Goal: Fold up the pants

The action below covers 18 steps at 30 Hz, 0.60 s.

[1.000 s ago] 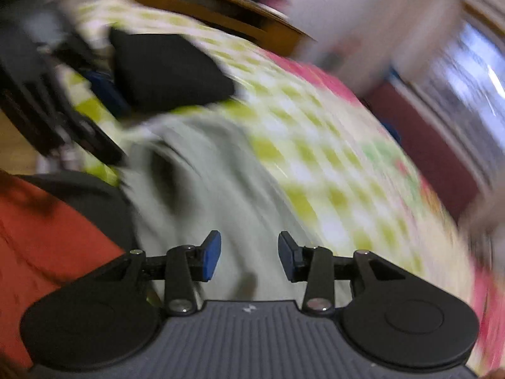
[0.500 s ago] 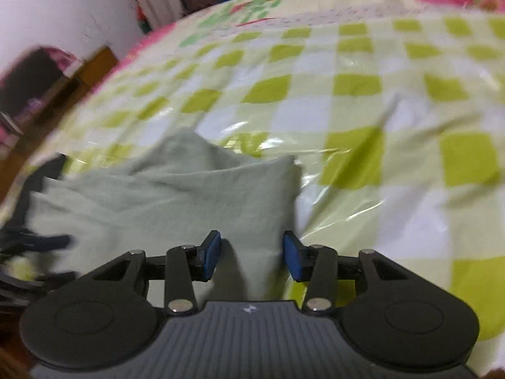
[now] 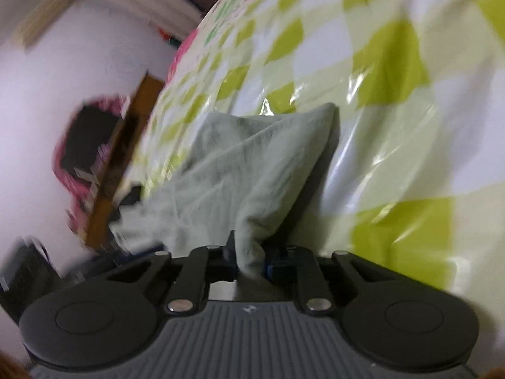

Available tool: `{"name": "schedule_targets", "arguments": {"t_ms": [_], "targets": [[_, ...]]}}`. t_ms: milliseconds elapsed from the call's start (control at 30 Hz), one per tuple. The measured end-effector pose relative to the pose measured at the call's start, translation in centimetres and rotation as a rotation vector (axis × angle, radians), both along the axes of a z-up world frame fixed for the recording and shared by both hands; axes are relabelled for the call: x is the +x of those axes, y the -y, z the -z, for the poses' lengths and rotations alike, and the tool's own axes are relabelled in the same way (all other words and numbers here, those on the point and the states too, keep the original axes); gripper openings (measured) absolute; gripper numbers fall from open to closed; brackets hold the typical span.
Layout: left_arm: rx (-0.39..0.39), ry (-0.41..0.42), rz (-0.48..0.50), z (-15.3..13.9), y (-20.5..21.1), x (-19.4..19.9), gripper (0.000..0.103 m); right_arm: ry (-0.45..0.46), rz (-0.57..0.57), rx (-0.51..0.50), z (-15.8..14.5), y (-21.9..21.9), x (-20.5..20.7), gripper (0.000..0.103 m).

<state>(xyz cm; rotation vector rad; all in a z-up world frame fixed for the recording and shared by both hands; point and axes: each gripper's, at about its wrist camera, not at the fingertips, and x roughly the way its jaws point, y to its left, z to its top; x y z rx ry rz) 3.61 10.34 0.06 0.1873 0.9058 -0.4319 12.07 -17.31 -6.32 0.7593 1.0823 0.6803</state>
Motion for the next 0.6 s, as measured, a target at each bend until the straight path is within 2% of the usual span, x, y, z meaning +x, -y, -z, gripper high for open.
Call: {"name": "schedule_targets", "arguments": {"t_ms": [100, 233, 333, 433, 533, 600], "targets": [[0.026, -0.028, 0.01, 0.8, 1.4, 0.4, 0.075, 0.03, 0.065, 0.048, -1.2, 1.6, -0.5, 0.006], [0.003, -0.024, 0.106, 0.7, 4.8, 0.4, 0.076, 0.068, 0.163, 0.047, -2.8, 6.3, -1.6, 0.005], [-0.028, -0.012, 0.183, 1.0, 8.2, 1.1, 0.076, 0.086, 0.256, -0.053, -3.4, 10.3, -3.3, 0.005], [-0.06, -0.016, 0.227, 1.4, 10.7, 2.2, 0.076, 0.055, 0.351, -0.149, -3.1, 13.7, -4.0, 0.005], [-0.065, 0.013, 0.225, 0.9, 10.7, 2.3, 0.076, 0.055, 0.38, -0.191, -3.4, 15.1, -4.8, 0.006], [-0.048, 0.016, 0.18, 0.8, 9.3, 2.4, 0.077, 0.059, 0.371, -0.209, -3.6, 14.9, -5.1, 0.007]]}}
